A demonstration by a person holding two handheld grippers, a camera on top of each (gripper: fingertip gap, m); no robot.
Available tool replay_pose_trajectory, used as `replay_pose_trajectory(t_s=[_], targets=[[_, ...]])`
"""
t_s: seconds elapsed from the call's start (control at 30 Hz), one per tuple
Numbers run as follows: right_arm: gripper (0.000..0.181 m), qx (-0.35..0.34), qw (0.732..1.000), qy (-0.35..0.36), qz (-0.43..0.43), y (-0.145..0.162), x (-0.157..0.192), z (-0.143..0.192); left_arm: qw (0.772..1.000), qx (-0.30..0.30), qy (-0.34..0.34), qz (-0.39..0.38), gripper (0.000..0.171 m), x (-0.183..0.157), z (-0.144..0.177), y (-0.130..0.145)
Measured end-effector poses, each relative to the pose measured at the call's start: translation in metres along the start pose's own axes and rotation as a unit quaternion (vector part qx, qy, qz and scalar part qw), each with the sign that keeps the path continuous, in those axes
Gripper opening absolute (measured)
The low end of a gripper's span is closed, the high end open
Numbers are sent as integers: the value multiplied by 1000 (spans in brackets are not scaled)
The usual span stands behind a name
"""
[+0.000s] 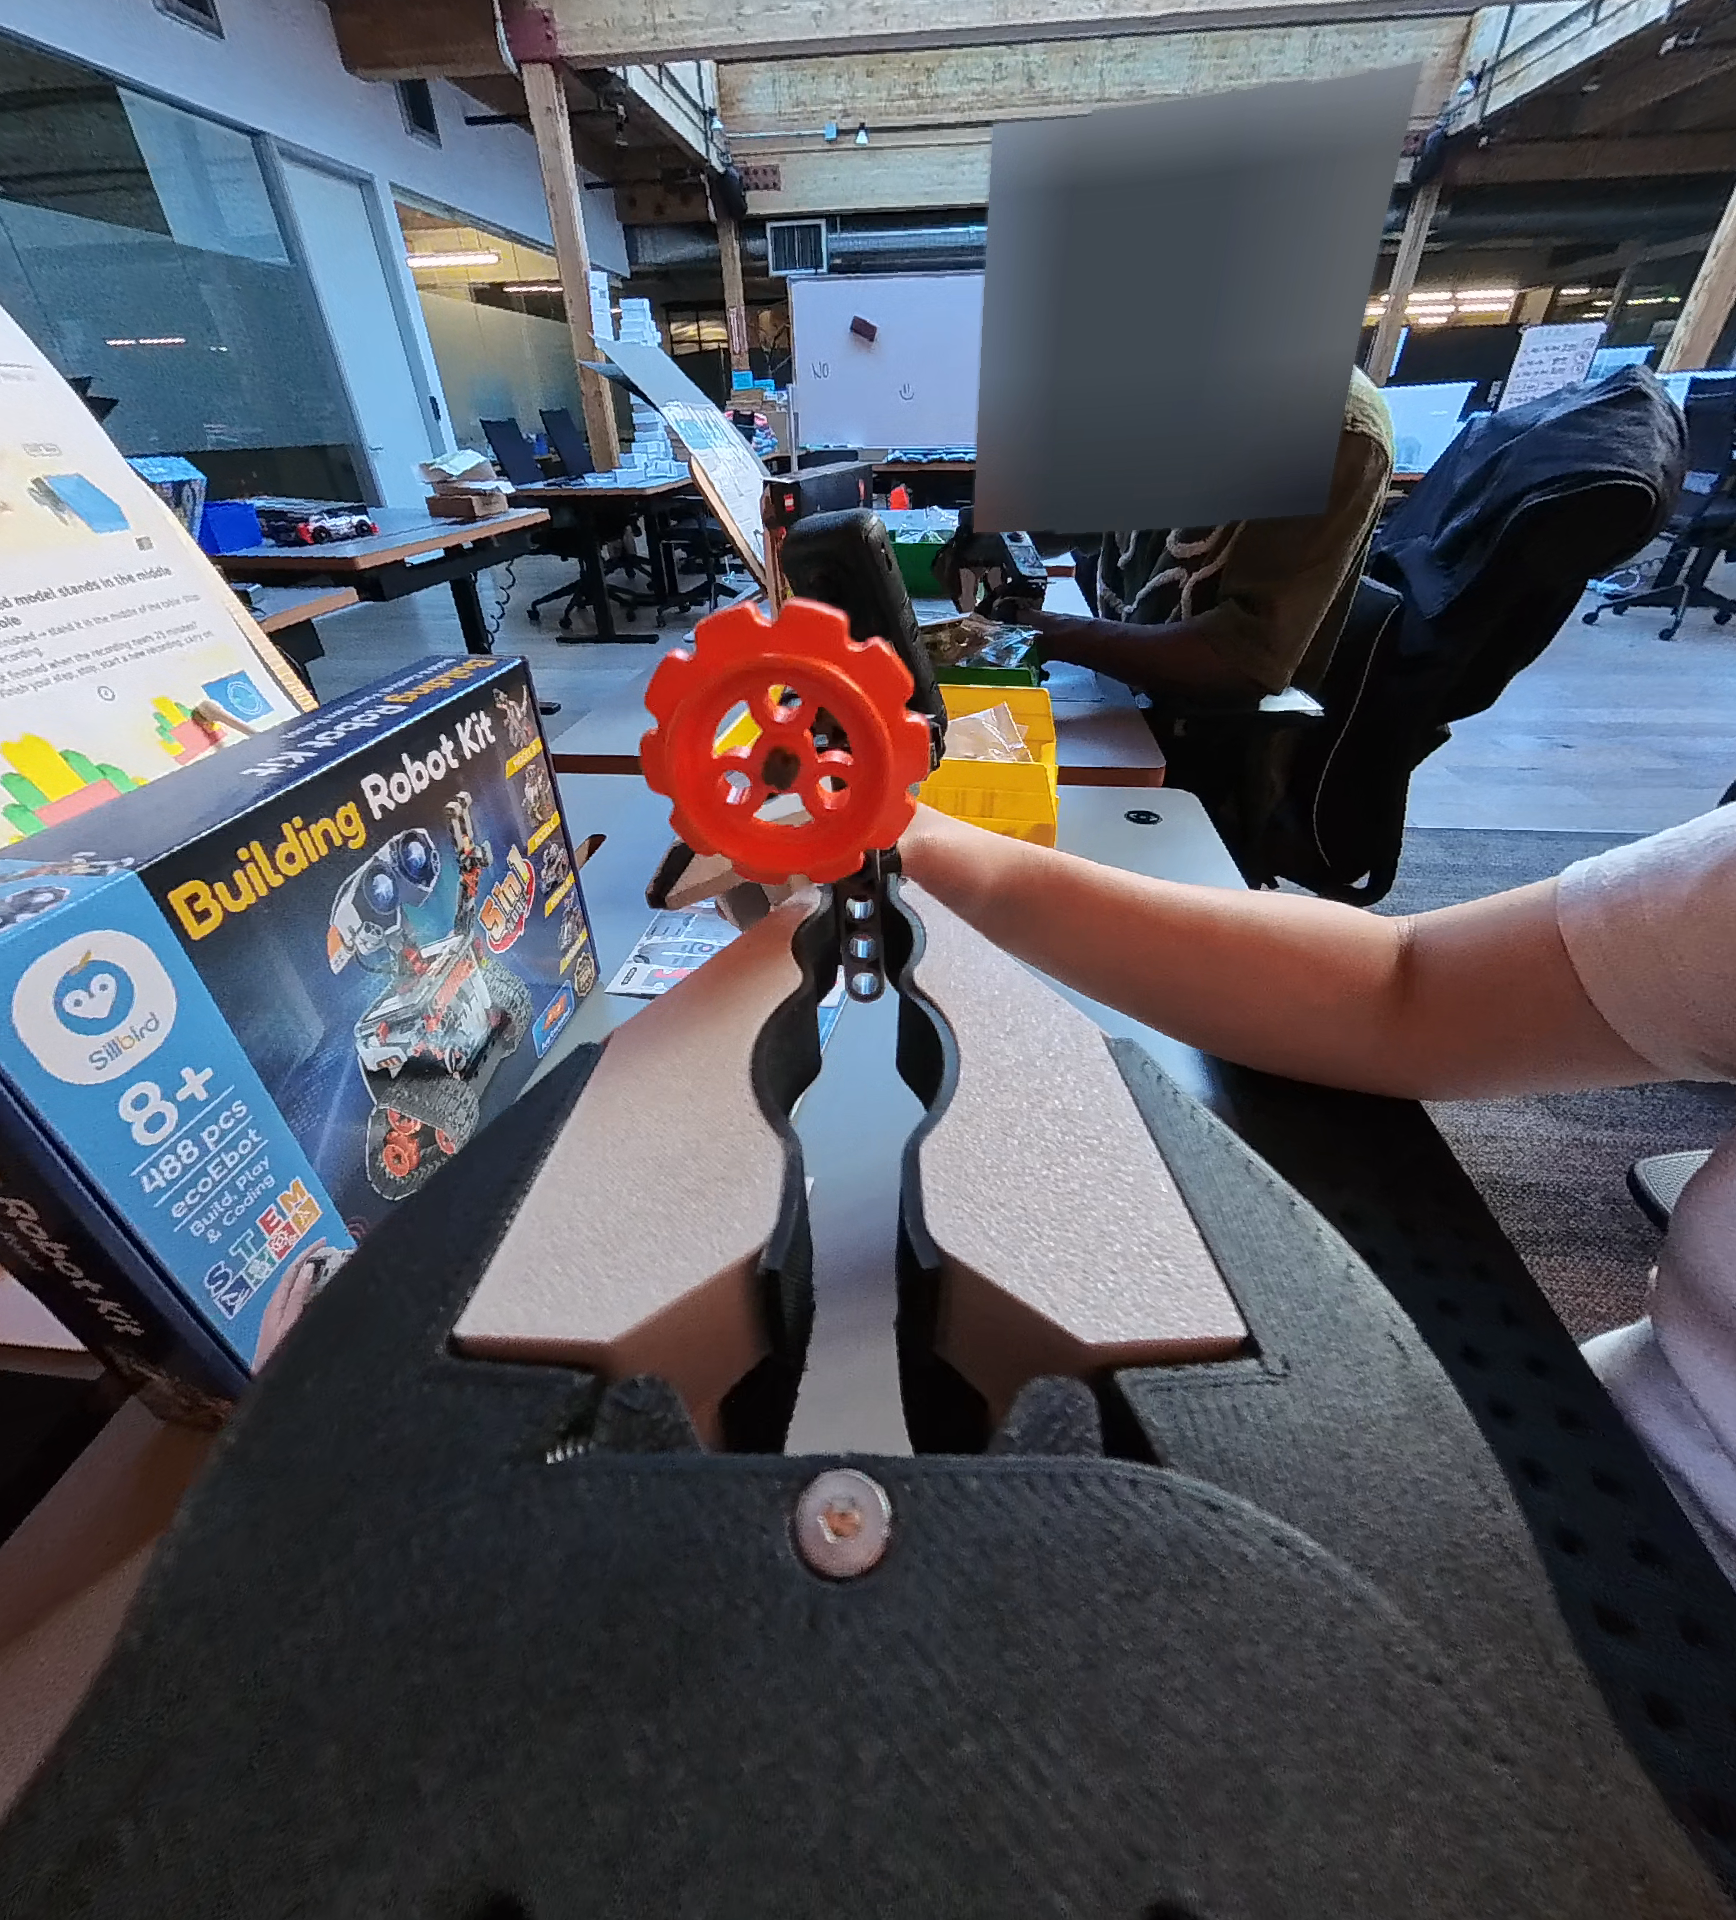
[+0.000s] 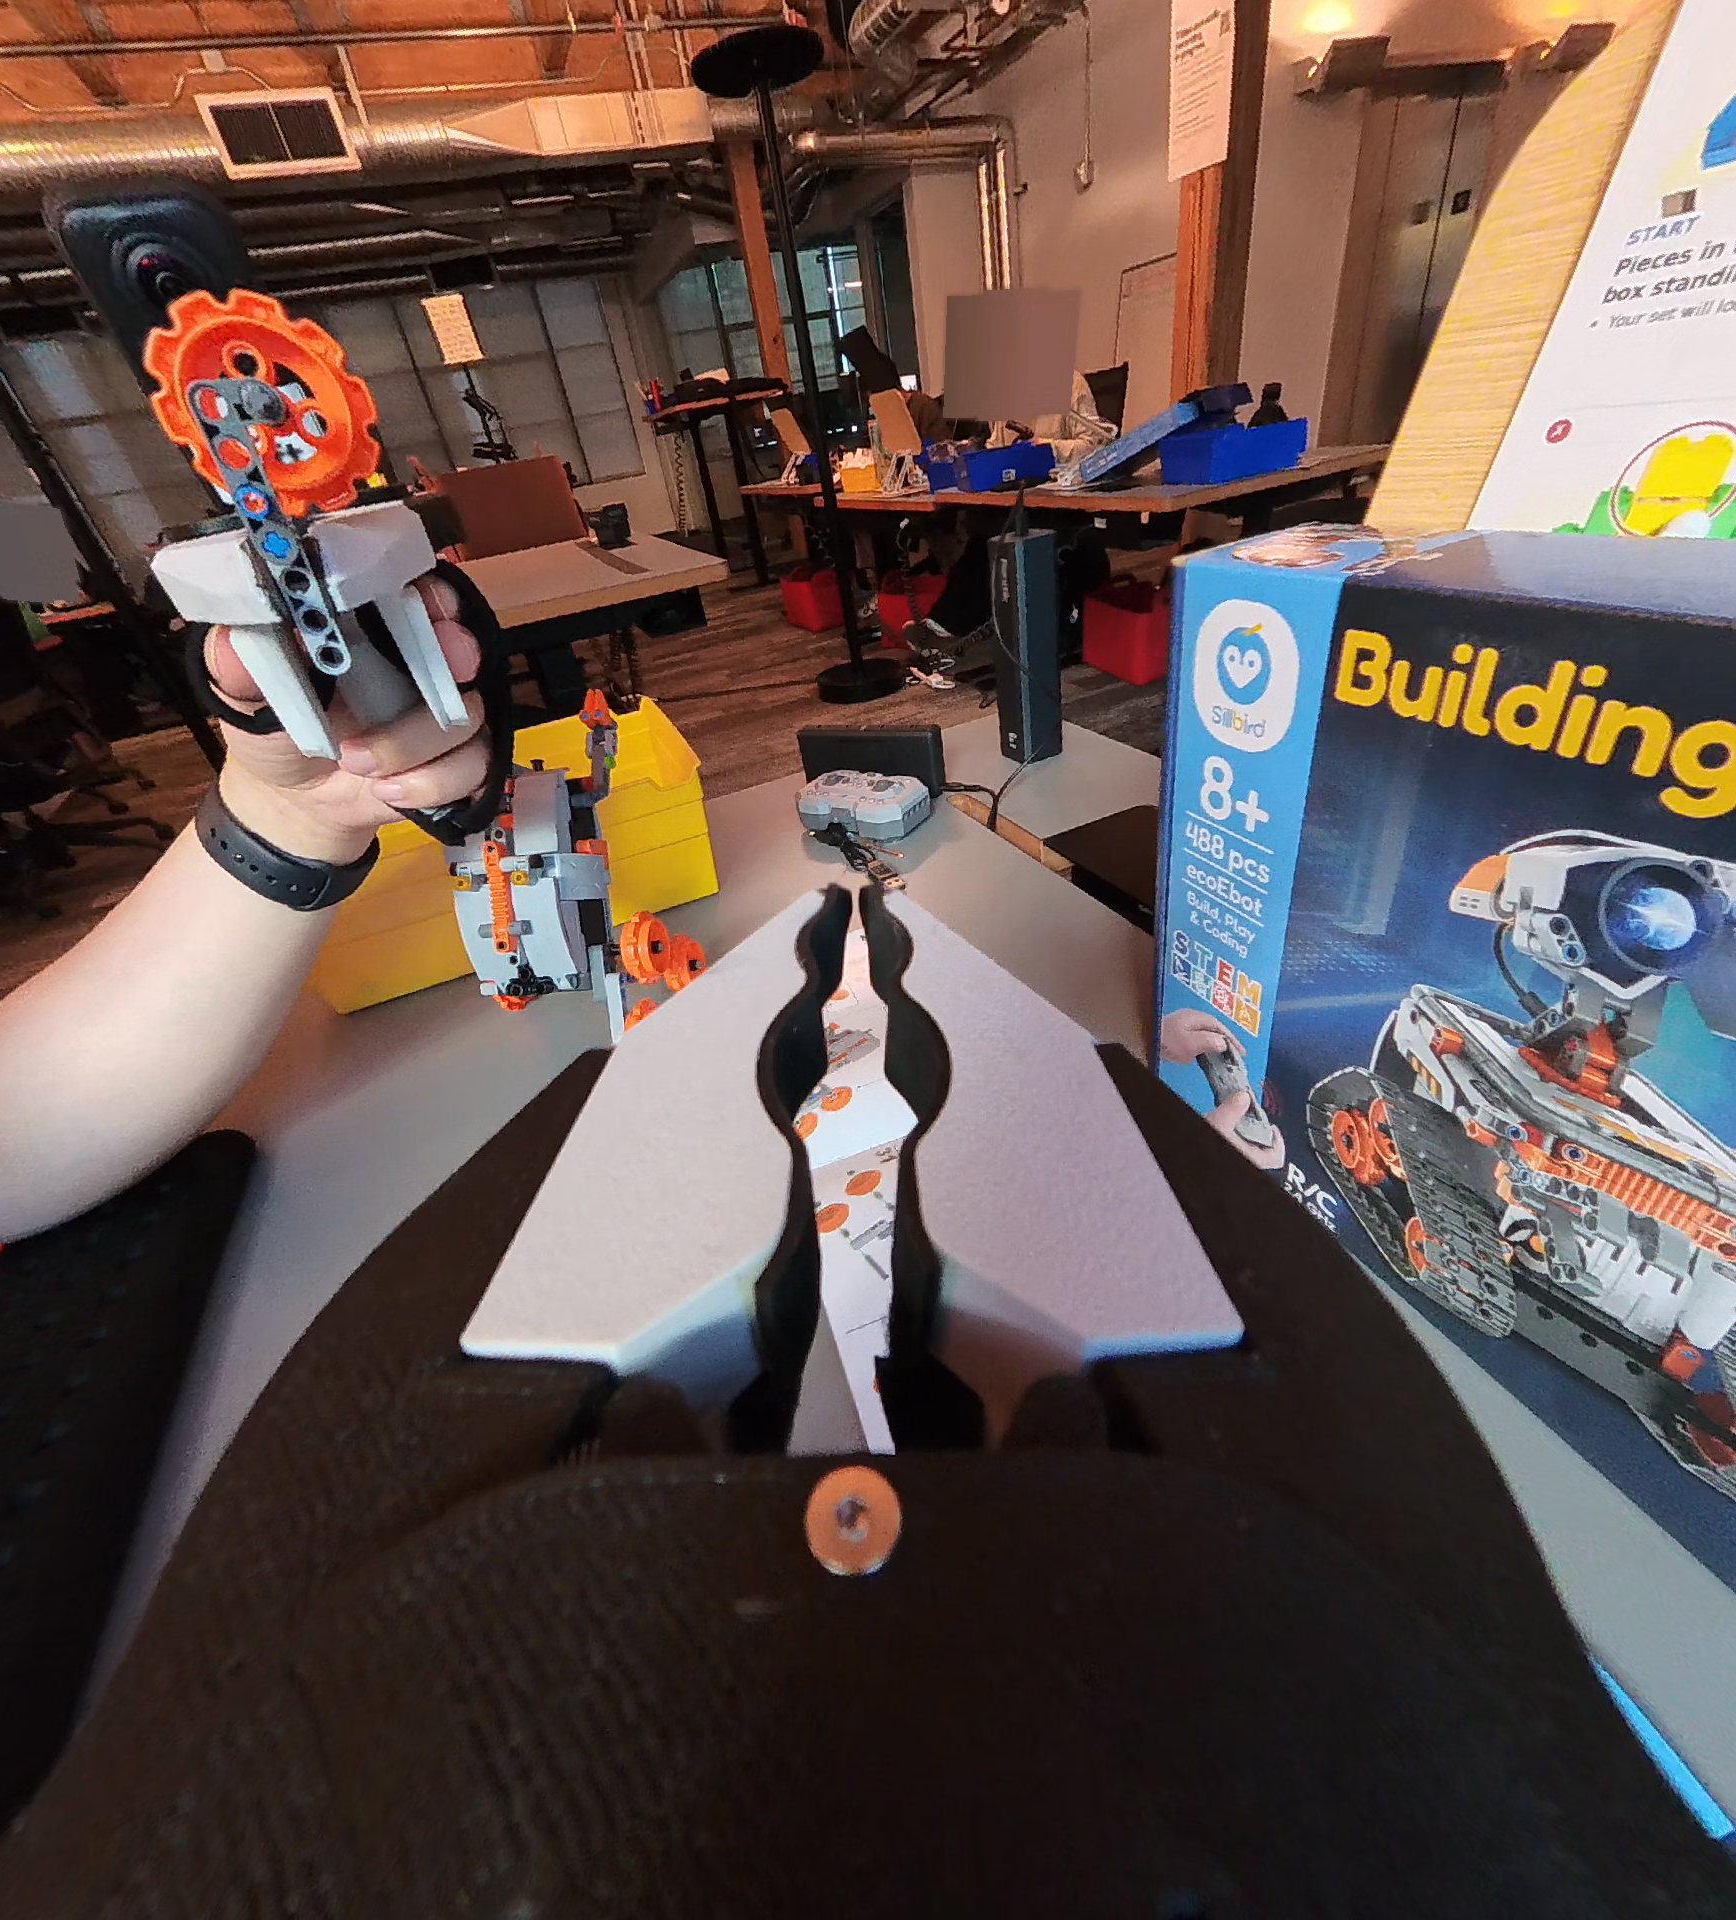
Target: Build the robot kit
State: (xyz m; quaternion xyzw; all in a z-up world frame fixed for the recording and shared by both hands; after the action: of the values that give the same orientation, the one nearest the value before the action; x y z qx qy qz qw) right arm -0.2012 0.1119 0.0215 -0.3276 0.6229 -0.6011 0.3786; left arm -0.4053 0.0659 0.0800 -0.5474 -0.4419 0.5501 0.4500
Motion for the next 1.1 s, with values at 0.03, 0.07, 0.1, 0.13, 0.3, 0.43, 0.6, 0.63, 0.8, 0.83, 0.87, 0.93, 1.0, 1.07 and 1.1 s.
replay_pose_trajectory(t_s=[0.03, 0.07, 0.1, 0.13, 0.3, 0.43, 0.6, 0.63, 0.8, 0.83, 0.87, 0.93, 1.0, 1.07, 1.1], targets=[[2, 1, 1000, 0, 3, 0, 1, 0, 1000, 0, 0, -1, 5, 0, 0, 0], [2, 2, 1000, 0, 6, -1, 2, -1, 1000, 1, 2, 0, 5, -1, 0, 0], [2, 4, 1000, -1, 9, -1, 3, -1, 1000, 2, 5, 1, 5, -2, -1, 1], [2, 6, 1000, -1, 11, -2, 3, -1, 1000, 4, 6, 0, 5, -2, -2, 1], [2, 9, 1000, -2, 16, -2, 4, -2, 999, 1, 43, -4, 5, -11, -4, 1], [2, 8, 1000, -3, 13, -3, 4, -2, 992, -33, 120, 4, 5, -25, 2, -6], [2, 12, 1000, -2, 25, -6, 5, -2, 979, -79, 186, 19, 5, -33, 11, -12], [3, 12, 1000, -3, 25, -6, 5, -2, 980, -78, 183, 24, 5, -31, 11, -12], [4, 23, 999, 0, 34, -5, 5, -1, 994, -32, 106, 21, 5, -18, 2, -4], [4, 23, 999, 0, 34, -4, 4, -1, 996, -14, 82, 13, 5, -16, 1, -1], [4, 24, 999, 0, 31, -3, 4, -1, 998, 4, 58, 5, 5, -13, -1, 1], [4, 27, 999, -3, 25, 0, 4, -3, 999, 43, -1, -9, 5, -6, -4, 6], [4, 39, 999, 1, 29, 5, 3, -6, 995, 81, -52, -23, 5, 0, -4, 12], [4, 58, 998, 7, 37, 11, 2, -9, 989, 110, -92, -38, 5, 5, -5, 17], [4, 67, 997, 9, 41, 14, 2, -10, 986, 120, -103, -45, 5, 7, -5, 19]])
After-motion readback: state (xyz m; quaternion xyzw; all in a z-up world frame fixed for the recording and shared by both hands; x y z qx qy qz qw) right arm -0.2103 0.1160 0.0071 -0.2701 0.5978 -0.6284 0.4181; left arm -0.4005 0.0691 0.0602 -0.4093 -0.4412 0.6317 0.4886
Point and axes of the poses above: each gripper's, where its closed fingertips meet, z back along the fingers, y out of its underside, x = y × z across the jaws, the point moved 6 cm from there along z, back along the fingers, and after that the axes turned 13 degrees about z, right-handed, at the moved point
